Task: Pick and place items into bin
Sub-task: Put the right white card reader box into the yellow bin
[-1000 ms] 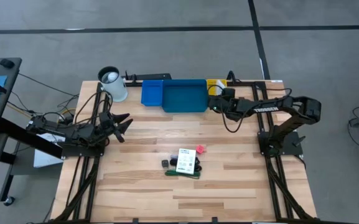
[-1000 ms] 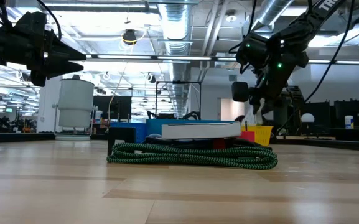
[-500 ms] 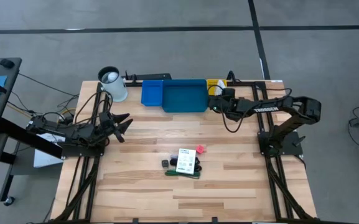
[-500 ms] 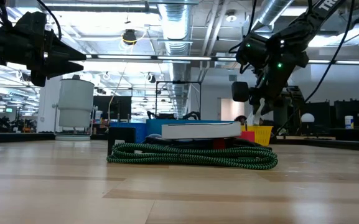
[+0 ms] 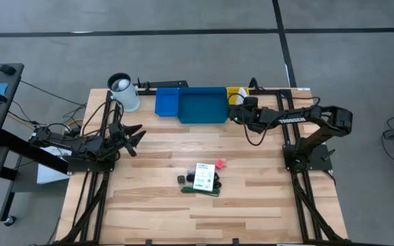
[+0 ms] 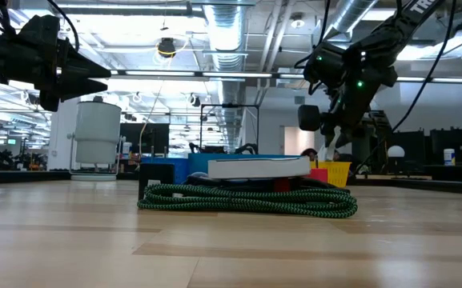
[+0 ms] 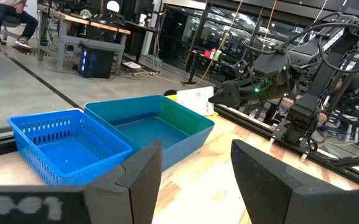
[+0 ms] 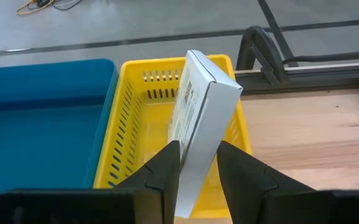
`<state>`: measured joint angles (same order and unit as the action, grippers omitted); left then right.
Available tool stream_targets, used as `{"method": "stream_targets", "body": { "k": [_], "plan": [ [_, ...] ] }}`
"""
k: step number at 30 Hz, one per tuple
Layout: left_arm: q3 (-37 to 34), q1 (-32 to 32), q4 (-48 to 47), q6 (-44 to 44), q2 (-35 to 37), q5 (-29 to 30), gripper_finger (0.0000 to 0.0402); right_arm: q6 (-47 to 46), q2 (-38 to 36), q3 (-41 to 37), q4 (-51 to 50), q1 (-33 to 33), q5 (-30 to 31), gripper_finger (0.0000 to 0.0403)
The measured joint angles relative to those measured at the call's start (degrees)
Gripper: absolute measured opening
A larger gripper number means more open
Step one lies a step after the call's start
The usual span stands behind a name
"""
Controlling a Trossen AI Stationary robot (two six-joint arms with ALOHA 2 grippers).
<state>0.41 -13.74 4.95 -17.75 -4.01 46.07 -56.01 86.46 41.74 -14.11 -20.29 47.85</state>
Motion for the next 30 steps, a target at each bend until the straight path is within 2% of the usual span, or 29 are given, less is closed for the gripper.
{"method": "stream_targets", "body": {
  "k": [30],
  "plan": [
    [-0.01, 0.00, 0.00, 0.00, -0.02, 0.00, 0.0181, 0.48, 0.00, 0.00, 0.17, 0.04, -3.03, 0.0103]
  ]
}}
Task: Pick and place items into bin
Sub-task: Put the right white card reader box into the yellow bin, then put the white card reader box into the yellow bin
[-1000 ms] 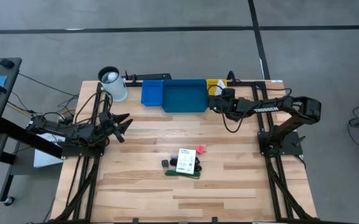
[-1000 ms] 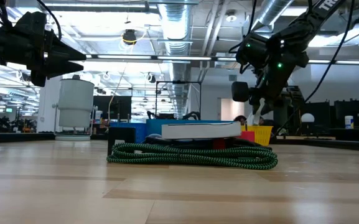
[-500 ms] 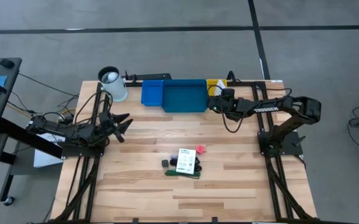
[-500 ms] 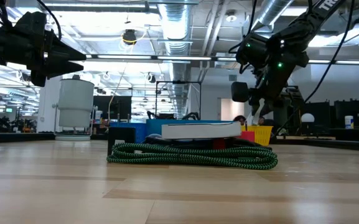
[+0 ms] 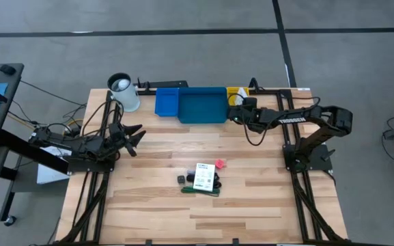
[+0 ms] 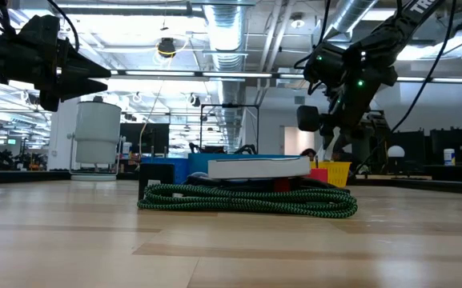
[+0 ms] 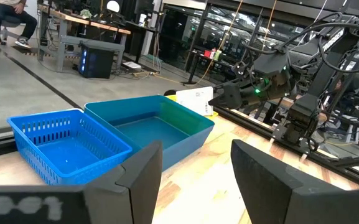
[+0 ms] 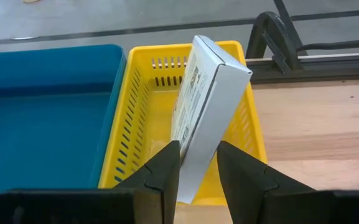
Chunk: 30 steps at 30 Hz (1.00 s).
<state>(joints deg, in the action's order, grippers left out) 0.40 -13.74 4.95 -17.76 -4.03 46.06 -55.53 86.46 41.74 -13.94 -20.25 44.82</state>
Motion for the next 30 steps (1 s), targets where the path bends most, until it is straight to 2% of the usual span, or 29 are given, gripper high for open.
{"method": "stream_targets", "body": {
  "k": [5, 12, 20, 26, 30],
  "plan": [
    [0.00, -0.01, 0.00, 0.00, 0.00, 0.01, 0.0181, 0.26, -0.64, 1.29, 0.96, 0.37, -3.52, 0.0103],
    [0.01, -0.01, 0.00, 0.02, 0.00, 0.02, 0.0181, 5.88, -0.81, 5.38, 1.01, 0.04, -2.32, 0.0103],
    [0.01, -0.01, 0.00, 0.01, 0.00, 0.00, 0.0181, 5.96, -0.79, 7.43, -6.27, -2.31, -5.02, 0.0103],
    [0.00, -0.02, 0.00, 0.00, 0.00, 0.02, 0.0181, 6.51, -1.46, 9.28, -6.73, -2.34, -12.05, 0.0103],
    [0.00, -0.01, 0.00, 0.00, 0.01, 0.02, 0.0181, 13.26, -1.73, 10.80, -6.64, -2.29, -21.41, 0.0103]
  ]
}}
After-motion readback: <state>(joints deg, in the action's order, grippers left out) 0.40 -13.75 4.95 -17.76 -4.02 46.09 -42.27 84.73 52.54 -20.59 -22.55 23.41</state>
